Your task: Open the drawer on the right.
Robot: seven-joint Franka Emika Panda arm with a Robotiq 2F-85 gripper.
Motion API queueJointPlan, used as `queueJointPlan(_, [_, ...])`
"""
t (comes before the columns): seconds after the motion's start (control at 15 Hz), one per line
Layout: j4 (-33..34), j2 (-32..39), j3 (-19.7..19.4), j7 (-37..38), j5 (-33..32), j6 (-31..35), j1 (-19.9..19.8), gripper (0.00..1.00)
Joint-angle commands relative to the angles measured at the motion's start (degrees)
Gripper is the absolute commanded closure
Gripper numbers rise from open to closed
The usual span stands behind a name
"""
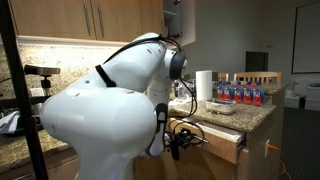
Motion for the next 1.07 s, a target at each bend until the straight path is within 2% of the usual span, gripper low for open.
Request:
queueJointPlan(0.0, [-1.02,3.37,1.67,1.68,1.71,4.25,0.09,0.92])
queueJointPlan(1.0, [-5.13,3.04,3.26,3.07,3.96,1.13,0.55,0.92])
